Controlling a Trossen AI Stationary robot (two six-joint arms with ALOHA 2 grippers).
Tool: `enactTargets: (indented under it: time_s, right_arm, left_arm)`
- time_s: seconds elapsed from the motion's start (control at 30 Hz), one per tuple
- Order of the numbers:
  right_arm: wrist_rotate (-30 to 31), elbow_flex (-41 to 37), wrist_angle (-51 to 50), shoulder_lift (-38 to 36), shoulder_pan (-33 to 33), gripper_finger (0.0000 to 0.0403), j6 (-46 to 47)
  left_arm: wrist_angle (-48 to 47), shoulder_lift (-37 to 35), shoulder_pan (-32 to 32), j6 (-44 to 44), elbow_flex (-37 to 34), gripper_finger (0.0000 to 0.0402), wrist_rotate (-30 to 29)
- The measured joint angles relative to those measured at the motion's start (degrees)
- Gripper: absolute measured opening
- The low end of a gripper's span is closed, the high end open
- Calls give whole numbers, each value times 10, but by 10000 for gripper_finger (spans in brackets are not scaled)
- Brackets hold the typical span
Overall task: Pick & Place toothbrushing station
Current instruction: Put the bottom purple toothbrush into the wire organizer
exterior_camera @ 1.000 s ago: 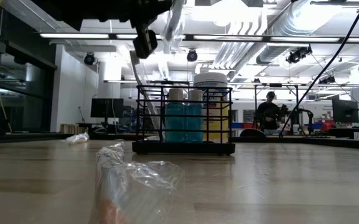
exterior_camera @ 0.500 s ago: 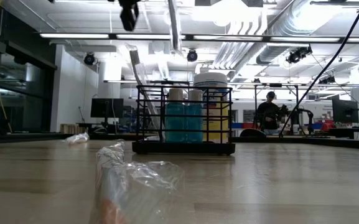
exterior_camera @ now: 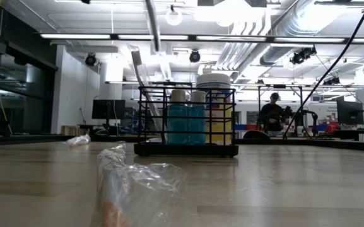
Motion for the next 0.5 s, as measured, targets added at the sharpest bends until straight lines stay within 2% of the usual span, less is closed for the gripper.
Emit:
enactTargets:
  time_s: [0.13, 0.37, 0.5]
  right_arm:
    - [-18, 0, 0, 0, 0, 105, 16]
    - [-41, 0, -4, 0, 0, 105, 41]
    - [-41, 0, -7, 0, 0, 105, 43]
  left_arm:
    - [7, 12, -14, 0, 0, 3, -58]
    - [40, 49, -11, 2, 0, 3, -98]
    - [91, 71, -11, 35, 0, 3, -118]
